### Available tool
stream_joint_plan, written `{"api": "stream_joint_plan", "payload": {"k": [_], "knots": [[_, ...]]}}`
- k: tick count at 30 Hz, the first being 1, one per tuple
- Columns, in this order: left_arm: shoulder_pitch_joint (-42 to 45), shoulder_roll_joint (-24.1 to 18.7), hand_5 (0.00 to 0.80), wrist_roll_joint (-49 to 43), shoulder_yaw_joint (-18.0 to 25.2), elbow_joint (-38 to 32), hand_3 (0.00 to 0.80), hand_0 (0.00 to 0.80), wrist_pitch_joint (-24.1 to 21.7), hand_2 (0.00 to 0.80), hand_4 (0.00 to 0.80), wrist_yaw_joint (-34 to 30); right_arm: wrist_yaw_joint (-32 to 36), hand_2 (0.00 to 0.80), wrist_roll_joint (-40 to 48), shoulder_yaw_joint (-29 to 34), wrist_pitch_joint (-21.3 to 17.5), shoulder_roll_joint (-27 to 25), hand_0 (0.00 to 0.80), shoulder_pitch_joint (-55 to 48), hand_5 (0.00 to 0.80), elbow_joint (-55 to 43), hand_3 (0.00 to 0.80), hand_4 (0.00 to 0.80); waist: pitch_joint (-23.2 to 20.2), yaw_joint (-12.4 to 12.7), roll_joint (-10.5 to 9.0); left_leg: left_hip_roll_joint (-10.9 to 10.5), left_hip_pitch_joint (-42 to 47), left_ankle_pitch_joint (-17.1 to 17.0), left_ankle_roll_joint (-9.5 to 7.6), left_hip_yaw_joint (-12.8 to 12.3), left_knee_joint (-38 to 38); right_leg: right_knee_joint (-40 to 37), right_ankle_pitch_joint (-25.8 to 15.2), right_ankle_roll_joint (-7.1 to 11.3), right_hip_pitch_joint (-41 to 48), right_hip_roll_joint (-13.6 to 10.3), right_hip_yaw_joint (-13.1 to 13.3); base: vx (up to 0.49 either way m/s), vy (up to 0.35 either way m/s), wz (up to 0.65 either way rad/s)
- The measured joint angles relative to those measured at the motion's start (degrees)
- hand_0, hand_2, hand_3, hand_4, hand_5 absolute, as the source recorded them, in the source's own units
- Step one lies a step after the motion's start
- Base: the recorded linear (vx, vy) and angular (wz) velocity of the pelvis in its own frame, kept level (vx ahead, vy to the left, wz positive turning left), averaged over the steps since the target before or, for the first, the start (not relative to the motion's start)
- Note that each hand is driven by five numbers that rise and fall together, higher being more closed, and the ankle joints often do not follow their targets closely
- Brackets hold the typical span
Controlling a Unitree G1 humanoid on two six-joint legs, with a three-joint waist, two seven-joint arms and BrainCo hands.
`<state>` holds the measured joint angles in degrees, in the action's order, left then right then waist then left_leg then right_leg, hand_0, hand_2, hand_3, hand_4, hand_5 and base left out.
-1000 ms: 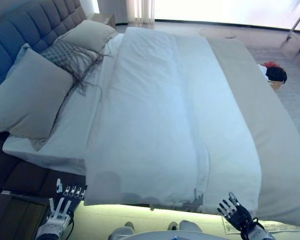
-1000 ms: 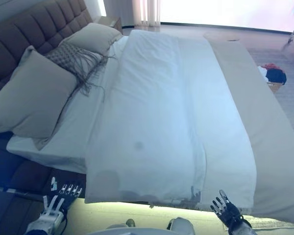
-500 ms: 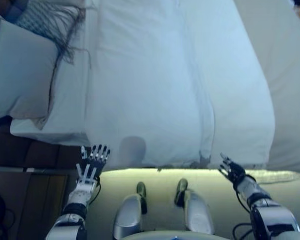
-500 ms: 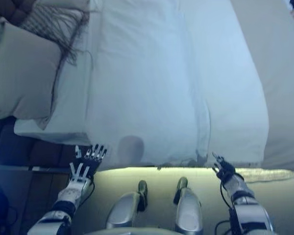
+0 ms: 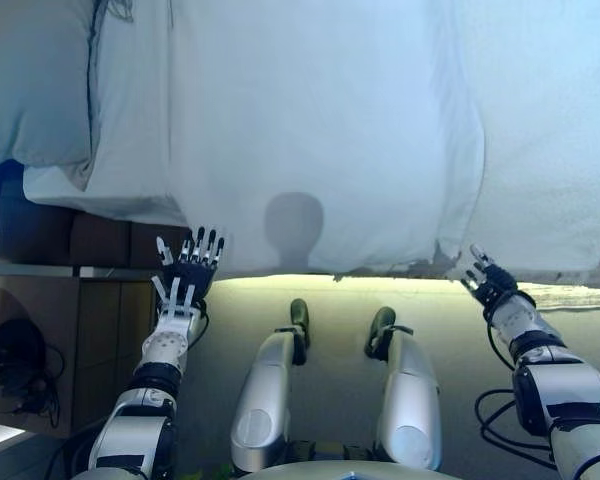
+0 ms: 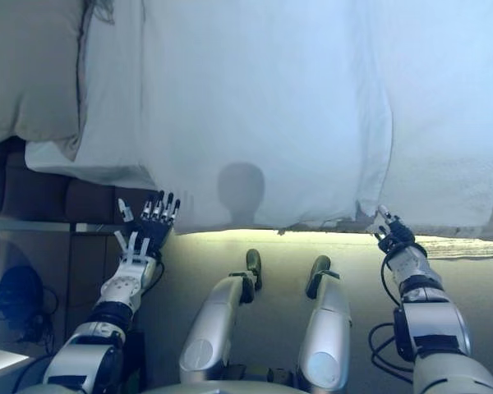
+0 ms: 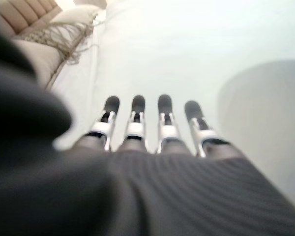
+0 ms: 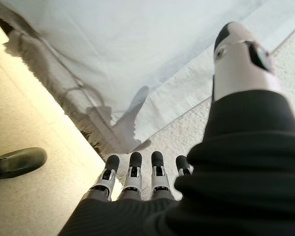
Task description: Make the bed neatly
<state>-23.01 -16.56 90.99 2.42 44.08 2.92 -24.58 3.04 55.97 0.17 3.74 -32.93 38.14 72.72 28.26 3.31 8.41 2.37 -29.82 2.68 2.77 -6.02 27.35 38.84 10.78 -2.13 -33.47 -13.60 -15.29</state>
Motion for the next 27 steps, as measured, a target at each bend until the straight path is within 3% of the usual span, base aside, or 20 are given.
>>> {"api": "stream_joint_plan", "payload": {"k": [9,19,27], "knots": [[-0.3,-0.9,0.000,1.0,-1.4,-5.5,0.000,0.000,0.1,0.000,0.000,0.0,-1.1,0.000,1.7,-0.8,0.4,-2.7,0.000,3.1,0.000,0.1,0.000,0.000,0.6,2.3,0.10,-0.1,-8.5,1.5,-0.49,1.3,6.7,5.6,1.4,-0.63,-7.5,-0.9,0.6,0.012,-0.007,0.06],[1.9,-2.2,0.000,3.9,-3.7,-13.6,0.000,0.000,0.0,0.000,0.000,0.0,-1.2,0.000,2.9,-1.4,0.3,-3.7,0.000,6.0,0.000,0.0,0.000,0.000,0.7,3.8,0.08,-0.3,-14.7,1.7,-0.81,2.3,10.4,9.1,1.9,-1.15,-12.9,-1.8,0.4,0.021,-0.016,0.06],[2.9,-2.7,0.000,4.9,-3.8,-16.3,0.000,0.000,-0.5,0.000,0.000,0.4,-1.1,0.000,2.6,-3.7,-0.1,-4.1,0.000,9.5,0.000,0.0,0.000,0.000,0.7,4.3,0.11,-1.0,-19.4,1.8,-1.12,3.1,12.6,11.8,2.7,-0.92,-17.0,-2.8,0.4,0.017,0.010,0.11]]}}
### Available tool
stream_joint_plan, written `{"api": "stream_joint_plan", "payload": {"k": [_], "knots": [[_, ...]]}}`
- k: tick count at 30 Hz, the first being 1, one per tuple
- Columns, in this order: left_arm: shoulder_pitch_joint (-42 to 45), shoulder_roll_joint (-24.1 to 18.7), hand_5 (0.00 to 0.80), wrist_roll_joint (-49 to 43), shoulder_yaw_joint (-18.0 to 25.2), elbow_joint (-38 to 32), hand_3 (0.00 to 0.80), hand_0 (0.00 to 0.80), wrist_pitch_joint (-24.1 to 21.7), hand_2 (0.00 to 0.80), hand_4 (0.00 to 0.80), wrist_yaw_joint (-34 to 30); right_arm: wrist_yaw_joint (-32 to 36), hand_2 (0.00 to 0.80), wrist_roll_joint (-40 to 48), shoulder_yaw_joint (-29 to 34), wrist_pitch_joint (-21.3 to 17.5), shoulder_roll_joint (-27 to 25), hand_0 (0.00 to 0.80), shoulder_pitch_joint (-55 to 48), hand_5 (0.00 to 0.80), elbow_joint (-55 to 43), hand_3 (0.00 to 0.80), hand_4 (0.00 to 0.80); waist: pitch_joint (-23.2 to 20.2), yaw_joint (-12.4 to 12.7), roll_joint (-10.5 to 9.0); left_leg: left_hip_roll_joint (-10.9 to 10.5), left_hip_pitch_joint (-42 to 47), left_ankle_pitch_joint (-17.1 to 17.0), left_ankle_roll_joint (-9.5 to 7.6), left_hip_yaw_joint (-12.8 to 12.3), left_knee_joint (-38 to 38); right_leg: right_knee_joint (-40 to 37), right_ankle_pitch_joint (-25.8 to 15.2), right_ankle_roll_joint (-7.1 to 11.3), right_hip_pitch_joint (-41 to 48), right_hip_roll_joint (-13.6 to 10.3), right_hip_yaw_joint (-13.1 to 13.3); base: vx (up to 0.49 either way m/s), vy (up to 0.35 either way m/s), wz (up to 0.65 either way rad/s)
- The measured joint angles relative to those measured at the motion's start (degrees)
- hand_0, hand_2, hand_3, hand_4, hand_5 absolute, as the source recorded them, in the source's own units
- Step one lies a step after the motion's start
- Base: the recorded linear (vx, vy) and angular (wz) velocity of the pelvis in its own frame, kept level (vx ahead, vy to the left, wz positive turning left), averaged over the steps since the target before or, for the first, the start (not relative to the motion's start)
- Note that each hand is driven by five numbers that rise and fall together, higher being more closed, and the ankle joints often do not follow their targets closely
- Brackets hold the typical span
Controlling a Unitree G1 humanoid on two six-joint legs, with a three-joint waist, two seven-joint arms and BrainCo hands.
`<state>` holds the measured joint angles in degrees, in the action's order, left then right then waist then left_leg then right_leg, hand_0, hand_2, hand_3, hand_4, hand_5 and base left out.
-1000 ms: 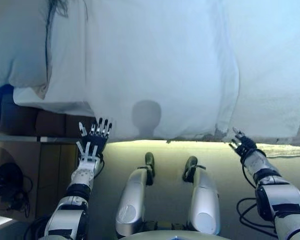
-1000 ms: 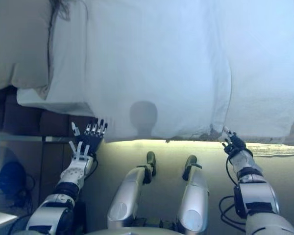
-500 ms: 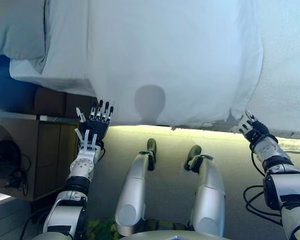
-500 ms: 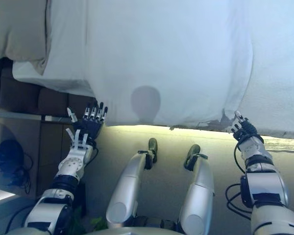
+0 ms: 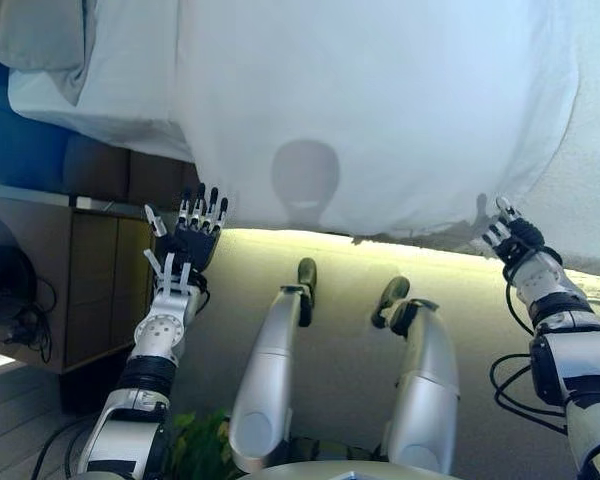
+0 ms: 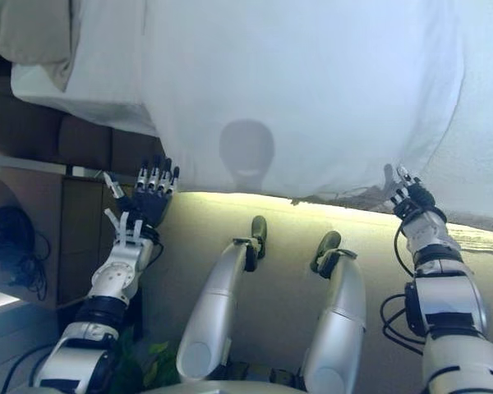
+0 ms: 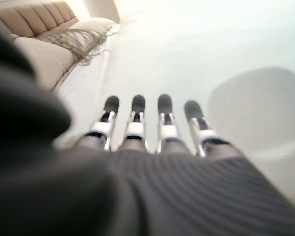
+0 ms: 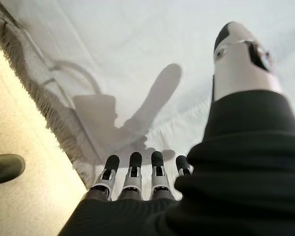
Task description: Make the bed neatly
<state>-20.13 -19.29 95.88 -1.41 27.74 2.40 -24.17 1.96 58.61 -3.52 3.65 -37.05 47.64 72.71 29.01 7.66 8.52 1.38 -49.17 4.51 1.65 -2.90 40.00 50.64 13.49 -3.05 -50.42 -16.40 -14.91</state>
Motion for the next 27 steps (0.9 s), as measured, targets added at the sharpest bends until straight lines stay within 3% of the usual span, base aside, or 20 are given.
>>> {"api": "stream_joint_plan", "payload": {"k": [10,17,18,19,27], "knots": [[0.8,-1.1,0.000,1.9,-2.2,-1.3,0.000,0.000,-0.5,0.000,0.000,0.0,1.5,0.000,-4.4,-4.4,-0.6,-0.3,0.000,2.0,0.000,-0.1,0.000,0.000,0.0,1.1,0.02,-0.9,-2.5,0.6,0.09,0.9,2.2,2.4,1.2,-0.05,-2.0,-0.7,0.0,0.014,0.013,0.06],[1.8,-2.1,0.000,2.3,-2.2,-1.3,0.000,0.000,-0.4,0.000,0.000,-0.2,8.5,0.000,-7.2,-8.6,-1.7,-0.8,0.000,2.2,0.000,-0.6,0.000,0.000,0.0,1.2,0.02,-1.0,-2.5,0.7,0.02,1.1,2.7,2.7,1.2,0.05,-1.9,-0.8,0.0,0.000,0.000,0.00],[1.9,-2.1,0.000,2.4,-2.2,-1.3,0.000,0.000,-0.4,0.000,0.000,-0.4,9.3,0.471,-7.2,-8.6,-2.1,-0.8,0.471,2.2,0.471,-0.7,0.471,0.471,0.0,1.2,0.02,-1.0,-2.5,0.7,0.02,1.2,2.8,2.7,1.2,0.06,-1.8,-0.8,0.0,0.000,0.000,0.00],[2.0,-2.1,0.000,2.4,-2.2,-1.3,0.000,0.000,-0.4,0.000,0.000,-0.5,10.2,0.794,-7.2,-8.6,-2.4,-0.8,0.794,2.2,0.794,-0.9,0.794,0.794,0.0,1.2,0.02,-1.0,-2.5,0.7,0.01,1.2,2.8,2.7,1.2,0.06,-1.8,-0.8,0.0,0.000,0.000,0.00],[3.0,-2.1,0.000,2.8,-2.2,-1.3,0.000,0.000,0.8,0.000,0.000,-0.7,14.3,0.800,-7.2,-8.9,-3.5,-1.2,0.800,2.2,0.800,-2.7,0.800,0.800,0.0,1.2,0.02,-1.0,-1.7,0.7,-0.01,1.1,2.9,2.7,1.1,0.11,-0.9,-0.8,0.0,0.000,0.000,0.00]]}}
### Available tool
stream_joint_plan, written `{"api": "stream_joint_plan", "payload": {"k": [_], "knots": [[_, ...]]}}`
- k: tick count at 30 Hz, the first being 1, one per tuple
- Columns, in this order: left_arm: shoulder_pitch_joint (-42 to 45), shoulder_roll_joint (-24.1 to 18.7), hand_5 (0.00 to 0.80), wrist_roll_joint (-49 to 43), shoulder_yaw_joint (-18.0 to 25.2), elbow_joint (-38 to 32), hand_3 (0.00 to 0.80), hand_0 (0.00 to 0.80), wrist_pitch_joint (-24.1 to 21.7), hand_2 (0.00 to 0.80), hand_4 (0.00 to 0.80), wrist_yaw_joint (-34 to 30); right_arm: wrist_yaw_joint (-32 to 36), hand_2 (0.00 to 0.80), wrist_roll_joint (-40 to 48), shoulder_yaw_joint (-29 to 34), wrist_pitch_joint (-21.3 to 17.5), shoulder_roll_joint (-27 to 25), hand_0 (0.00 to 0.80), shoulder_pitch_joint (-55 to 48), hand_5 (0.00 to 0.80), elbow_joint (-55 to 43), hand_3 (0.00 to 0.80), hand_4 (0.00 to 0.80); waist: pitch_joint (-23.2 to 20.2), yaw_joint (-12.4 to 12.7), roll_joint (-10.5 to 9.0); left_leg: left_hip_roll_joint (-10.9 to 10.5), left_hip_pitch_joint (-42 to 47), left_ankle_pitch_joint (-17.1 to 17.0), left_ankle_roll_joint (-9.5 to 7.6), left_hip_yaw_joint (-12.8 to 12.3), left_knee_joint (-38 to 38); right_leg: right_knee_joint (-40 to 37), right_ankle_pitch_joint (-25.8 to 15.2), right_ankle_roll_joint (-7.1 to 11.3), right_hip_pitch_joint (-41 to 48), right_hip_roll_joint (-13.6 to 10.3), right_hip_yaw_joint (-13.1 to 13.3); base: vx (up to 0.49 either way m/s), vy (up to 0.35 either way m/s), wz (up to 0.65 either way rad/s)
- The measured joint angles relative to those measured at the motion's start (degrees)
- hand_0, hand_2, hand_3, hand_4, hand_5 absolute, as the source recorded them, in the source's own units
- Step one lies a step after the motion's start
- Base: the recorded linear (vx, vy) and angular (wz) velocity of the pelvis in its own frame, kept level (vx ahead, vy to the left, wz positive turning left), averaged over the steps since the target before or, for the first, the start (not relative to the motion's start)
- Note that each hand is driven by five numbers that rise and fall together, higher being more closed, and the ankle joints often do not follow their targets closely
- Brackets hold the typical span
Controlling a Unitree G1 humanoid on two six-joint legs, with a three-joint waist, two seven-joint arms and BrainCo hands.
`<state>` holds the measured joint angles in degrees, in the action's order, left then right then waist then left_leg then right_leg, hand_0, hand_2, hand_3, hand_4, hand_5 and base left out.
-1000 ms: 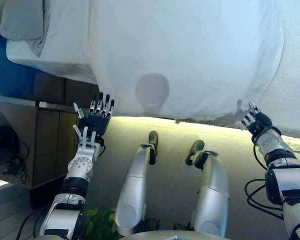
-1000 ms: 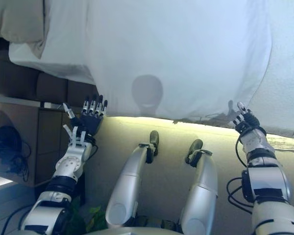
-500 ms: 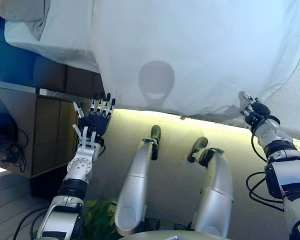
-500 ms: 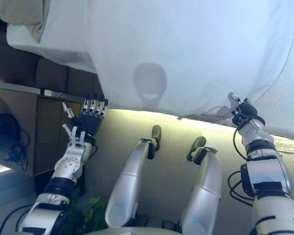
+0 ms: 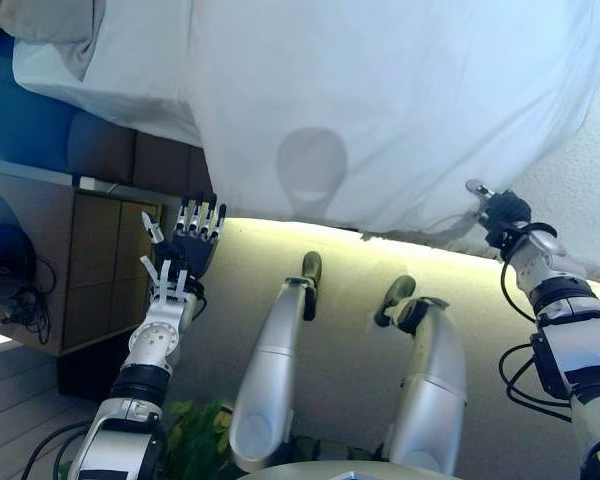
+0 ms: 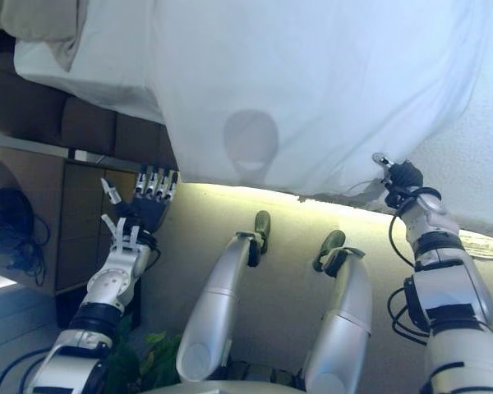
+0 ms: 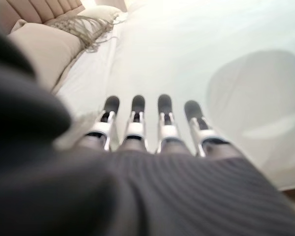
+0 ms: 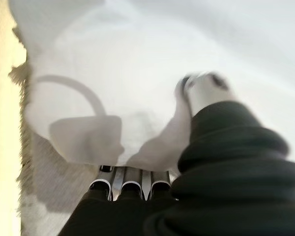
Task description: Make the bed neatly
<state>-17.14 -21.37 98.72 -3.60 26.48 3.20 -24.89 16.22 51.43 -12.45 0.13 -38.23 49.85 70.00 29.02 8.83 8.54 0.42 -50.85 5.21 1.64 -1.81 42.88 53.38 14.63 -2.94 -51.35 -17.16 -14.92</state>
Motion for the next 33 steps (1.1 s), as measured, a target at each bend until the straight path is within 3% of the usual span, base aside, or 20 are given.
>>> {"api": "stream_joint_plan", "payload": {"k": [9,21,33], "knots": [[0.3,-0.1,0.000,0.1,-0.1,0.1,0.000,0.000,0.2,0.000,0.000,-1.7,0.6,0.800,0.0,-0.3,0.1,1.2,0.800,-0.9,0.800,0.0,0.800,0.800,0.0,-0.1,-0.01,0.4,3.7,-0.4,-0.46,0.0,-2.6,-3.2,-0.8,0.37,3.8,0.9,0.0,-0.001,0.005,-0.01],[-0.2,0.1,0.000,0.0,-1.5,2.2,0.000,0.000,-0.2,0.000,0.000,-4.5,2.2,0.800,-0.3,0.3,0.7,6.8,0.800,-8.4,0.800,0.0,0.800,0.800,0.1,-1.3,-0.71,0.0,21.4,-1.1,-1.18,-1.7,-13.3,-15.0,-3.6,3.23,21.3,2.1,-0.4,0.054,0.041,-0.07],[-0.3,0.6,0.000,-1.1,-1.5,2.5,0.000,0.000,-1.4,0.000,0.000,-5.5,2.8,0.800,-5.4,0.4,2.8,14.2,0.800,-12.8,0.800,0.1,0.800,0.800,-3.2,-1.7,-3.28,-0.8,30.8,-2.1,-1.90,-3.1,-21.4,-22.8,-5.5,4.78,30.1,2.2,-1.3,0.058,0.064,-0.03]]}}
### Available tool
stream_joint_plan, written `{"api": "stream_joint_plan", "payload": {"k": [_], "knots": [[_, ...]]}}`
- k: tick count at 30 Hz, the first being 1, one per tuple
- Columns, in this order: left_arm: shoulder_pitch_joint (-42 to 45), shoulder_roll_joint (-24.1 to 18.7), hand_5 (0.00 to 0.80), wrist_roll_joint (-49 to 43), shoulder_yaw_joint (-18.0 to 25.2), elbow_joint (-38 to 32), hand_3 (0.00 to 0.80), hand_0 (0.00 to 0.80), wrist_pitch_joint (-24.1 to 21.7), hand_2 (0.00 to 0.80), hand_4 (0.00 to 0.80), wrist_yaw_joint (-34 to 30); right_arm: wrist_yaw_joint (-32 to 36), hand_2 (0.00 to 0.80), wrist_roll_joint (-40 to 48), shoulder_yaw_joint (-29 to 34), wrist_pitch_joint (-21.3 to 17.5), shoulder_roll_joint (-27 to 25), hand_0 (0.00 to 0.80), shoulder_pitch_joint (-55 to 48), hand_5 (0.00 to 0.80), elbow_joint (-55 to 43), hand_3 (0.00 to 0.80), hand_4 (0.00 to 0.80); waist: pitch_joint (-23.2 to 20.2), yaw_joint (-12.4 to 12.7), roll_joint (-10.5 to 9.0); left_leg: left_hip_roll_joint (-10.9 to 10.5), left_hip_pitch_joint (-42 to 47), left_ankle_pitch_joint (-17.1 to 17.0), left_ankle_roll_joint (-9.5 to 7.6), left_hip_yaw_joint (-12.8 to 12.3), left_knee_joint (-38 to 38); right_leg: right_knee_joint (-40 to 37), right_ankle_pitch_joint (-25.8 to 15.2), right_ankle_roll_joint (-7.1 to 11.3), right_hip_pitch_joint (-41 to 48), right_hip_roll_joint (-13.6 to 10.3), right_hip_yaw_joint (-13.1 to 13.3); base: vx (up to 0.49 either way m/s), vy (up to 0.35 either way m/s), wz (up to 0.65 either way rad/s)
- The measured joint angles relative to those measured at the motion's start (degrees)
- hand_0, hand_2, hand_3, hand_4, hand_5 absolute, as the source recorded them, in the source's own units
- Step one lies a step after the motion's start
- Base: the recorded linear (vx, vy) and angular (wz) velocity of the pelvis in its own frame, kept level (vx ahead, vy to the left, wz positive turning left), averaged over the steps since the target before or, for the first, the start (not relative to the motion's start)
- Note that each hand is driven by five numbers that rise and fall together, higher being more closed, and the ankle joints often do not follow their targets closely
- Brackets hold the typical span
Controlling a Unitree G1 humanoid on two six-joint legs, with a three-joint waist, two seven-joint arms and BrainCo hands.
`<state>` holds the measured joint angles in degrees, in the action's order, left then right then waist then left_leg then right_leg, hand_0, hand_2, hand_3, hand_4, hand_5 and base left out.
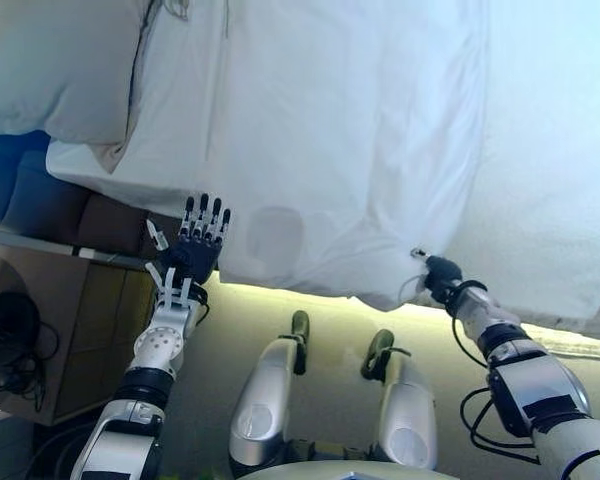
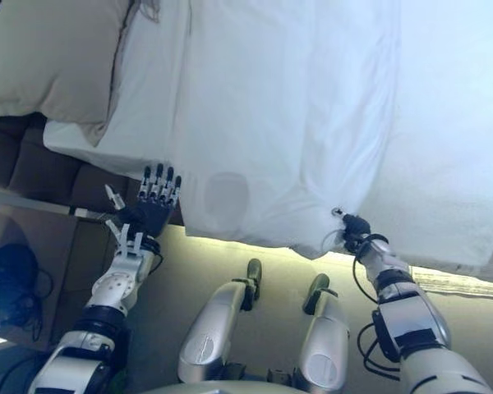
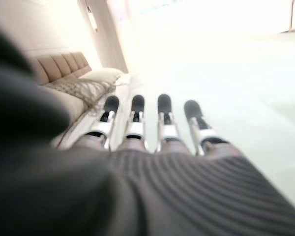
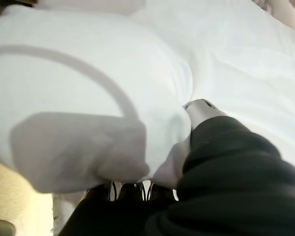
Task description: Make the bed neatly
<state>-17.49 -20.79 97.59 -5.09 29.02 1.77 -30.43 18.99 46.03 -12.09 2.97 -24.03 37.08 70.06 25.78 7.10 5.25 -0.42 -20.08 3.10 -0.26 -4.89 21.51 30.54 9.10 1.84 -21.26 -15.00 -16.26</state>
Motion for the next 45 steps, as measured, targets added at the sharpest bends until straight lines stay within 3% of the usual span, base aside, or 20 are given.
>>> {"api": "stream_joint_plan", "payload": {"k": [12,21,31,37,38,40,45], "knots": [[1.2,3.8,0.000,-0.2,-0.9,1.8,0.000,0.000,-1.5,0.000,0.000,-1.3,-1.2,0.800,-6.5,-2.4,4.2,3.5,0.800,-3.0,0.800,0.1,0.800,0.800,-4.1,-0.2,1.94,-1.6,3.9,-0.5,-0.79,-0.5,-3.0,-0.9,0.4,0.61,2.9,-1.6,0.0,0.030,0.088,0.01],[4.0,5.2,0.000,-0.1,-2.7,1.8,0.000,0.000,-3.2,0.000,0.000,-1.7,-8.4,0.800,-16.6,-2.3,6.9,2.5,0.800,-4.8,0.800,1.1,0.800,0.800,-5.4,-1.3,3.76,-2.3,3.9,-0.9,-1.06,-0.7,-4.2,-0.5,0.7,0.92,2.1,-2.3,0.2,-0.023,0.046,0.01],[3.9,5.6,0.000,0.0,-2.8,1.7,0.000,0.000,-3.7,0.000,0.000,-1.5,-12.0,0.800,-20.8,-1.5,6.9,-0.5,0.800,-5.8,0.800,2.1,0.800,0.800,-5.3,-1.5,3.65,-2.2,4.3,-1.5,-0.77,-0.9,-5.2,-0.9,0.5,1.26,2.0,-2.0,0.1,-0.009,-0.016,0.00],[3.8,4.2,0.000,0.0,-2.7,1.2,0.000,0.000,-3.8,0.000,0.000,0.4,-12.5,0.800,-22.6,-0.1,5.9,-0.1,0.800,-6.0,0.800,2.1,0.800,0.800,-4.3,-1.4,2.04,-1.6,4.4,-1.4,-0.72,-0.9,-5.3,-2.1,0.2,1.34,2.6,-1.2,0.1,-0.024,-0.064,-0.02],[3.8,4.0,0.000,0.0,-2.7,0.9,0.000,0.000,-3.8,0.000,0.000,0.8,-12.8,0.722,-22.8,0.0,5.9,-0.1,0.722,-6.0,0.722,2.1,0.722,0.722,-4.0,-1.4,1.67,-1.6,4.4,-1.4,-0.72,-0.9,-5.3,-2.3,0.2,1.38,2.7,-1.1,0.1,-0.021,-0.067,0.01],[3.8,3.8,0.000,0.0,-2.7,-0.2,0.000,0.000,-3.8,0.000,0.000,1.5,-14.7,0.000,-23.3,0.1,6.0,0.3,0.000,-5.9,0.000,2.1,0.000,0.000,-3.6,-1.4,0.95,-1.6,4.4,-1.4,-0.73,-0.9,-5.3,-2.7,0.0,1.48,2.9,-1.0,0.0,-0.013,-0.047,0.02],[3.0,3.0,0.000,0.0,-2.7,-1.2,0.000,0.000,-3.9,0.000,0.000,3.0,-18.6,0.000,-25.1,0.0,8.9,0.9,0.000,-8.1,0.000,2.9,0.000,0.000,-2.9,-1.3,-0.07,-1.2,4.5,-1.4,-0.78,-0.9,-5.7,-4.8,-1.1,1.69,3.8,-0.3,-0.1,-0.006,-0.038,0.00]]}}
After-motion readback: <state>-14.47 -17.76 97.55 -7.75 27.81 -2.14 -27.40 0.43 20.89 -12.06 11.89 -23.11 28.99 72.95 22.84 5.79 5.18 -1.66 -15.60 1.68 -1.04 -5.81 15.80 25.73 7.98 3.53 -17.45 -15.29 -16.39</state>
